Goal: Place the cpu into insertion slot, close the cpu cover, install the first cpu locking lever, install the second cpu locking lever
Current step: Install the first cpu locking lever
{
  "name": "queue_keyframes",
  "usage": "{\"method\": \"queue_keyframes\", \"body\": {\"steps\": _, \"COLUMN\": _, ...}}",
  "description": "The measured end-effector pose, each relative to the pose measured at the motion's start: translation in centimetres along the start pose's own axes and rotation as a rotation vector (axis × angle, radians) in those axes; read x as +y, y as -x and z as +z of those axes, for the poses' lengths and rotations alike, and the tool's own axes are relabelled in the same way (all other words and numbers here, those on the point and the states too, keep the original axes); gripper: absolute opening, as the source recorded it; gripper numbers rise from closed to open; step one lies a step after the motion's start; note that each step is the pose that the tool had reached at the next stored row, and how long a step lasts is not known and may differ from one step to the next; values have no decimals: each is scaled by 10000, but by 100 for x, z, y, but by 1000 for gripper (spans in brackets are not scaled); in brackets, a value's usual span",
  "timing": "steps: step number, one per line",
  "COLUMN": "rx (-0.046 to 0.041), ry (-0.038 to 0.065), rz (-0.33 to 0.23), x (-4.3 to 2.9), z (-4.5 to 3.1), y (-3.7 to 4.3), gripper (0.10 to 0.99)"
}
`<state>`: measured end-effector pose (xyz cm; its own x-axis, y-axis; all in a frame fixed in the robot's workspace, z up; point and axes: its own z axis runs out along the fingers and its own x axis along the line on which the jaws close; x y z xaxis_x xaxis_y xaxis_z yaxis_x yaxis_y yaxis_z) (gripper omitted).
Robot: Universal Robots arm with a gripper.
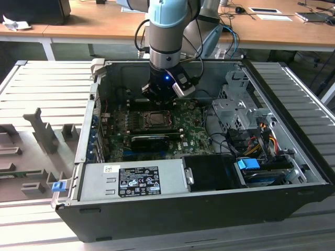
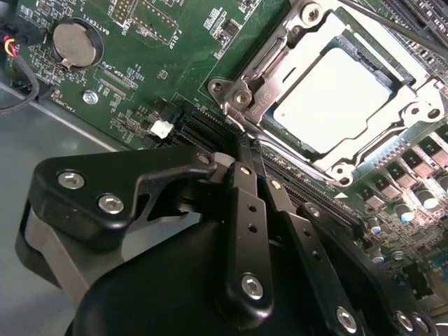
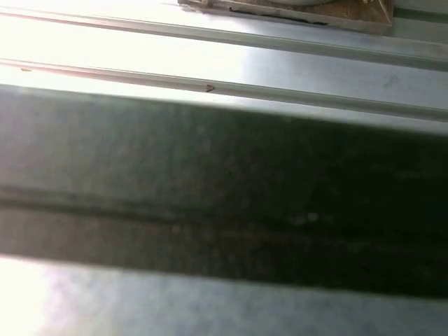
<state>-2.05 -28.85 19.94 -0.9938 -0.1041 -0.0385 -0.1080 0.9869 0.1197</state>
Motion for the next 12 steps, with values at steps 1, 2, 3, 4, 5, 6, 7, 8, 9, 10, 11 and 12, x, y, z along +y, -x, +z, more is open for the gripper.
{"method": "queue_keyframes", "body": {"steps": 1, "rx": -9, "ry": 17, "rz": -1, "x": 6, "z": -21, "y": 3, "gripper": 106}}
{"method": "queue_keyframes", "body": {"steps": 2, "rx": -5, "ry": 8, "rz": -1, "x": 11, "z": -67, "y": 5, "gripper": 106}}
{"method": "queue_keyframes", "body": {"steps": 3, "rx": -2, "ry": 2, "rz": -1, "x": 14, "z": -111, "y": 5, "gripper": 106}}
{"method": "queue_keyframes", "body": {"steps": 4, "rx": -2, "ry": 0, "rz": -1, "x": 20, "z": -161, "y": 5, "gripper": 106}}
{"method": "queue_keyframes", "body": {"steps": 5, "rx": 0, "ry": -1, "rz": -1, "x": 24, "z": -187, "y": -5, "gripper": 106}}
{"method": "queue_keyframes", "body": {"steps": 6, "rx": 0, "ry": -2, "rz": 0, "x": 31, "z": -225, "y": -30, "gripper": 106}}
{"method": "queue_keyframes", "body": {"steps": 7, "rx": 1, "ry": -2, "rz": 0, "x": 36, "z": -245, "y": -49, "gripper": 106}}
{"method": "queue_keyframes", "body": {"steps": 8, "rx": 0, "ry": -2, "rz": 0, "x": 38, "z": -259, "y": -60, "gripper": 106}}
{"method": "queue_keyframes", "body": {"steps": 9, "rx": 0, "ry": -1, "rz": 0, "x": 40, "z": -268, "y": -66, "gripper": 106}}
{"method": "queue_keyframes", "body": {"steps": 10, "rx": -1, "ry": 1, "rz": 0, "x": 40, "z": -271, "y": -69, "gripper": 106}}
{"method": "queue_keyframes", "body": {"steps": 11, "rx": -2, "ry": 1, "rz": 10, "x": 37, "z": -271, "y": -70, "gripper": 106}}
{"method": "queue_keyframes", "body": {"steps": 12, "rx": -7, "ry": -7, "rz": 60, "x": 33, "z": -270, "y": -71, "gripper": 106}}
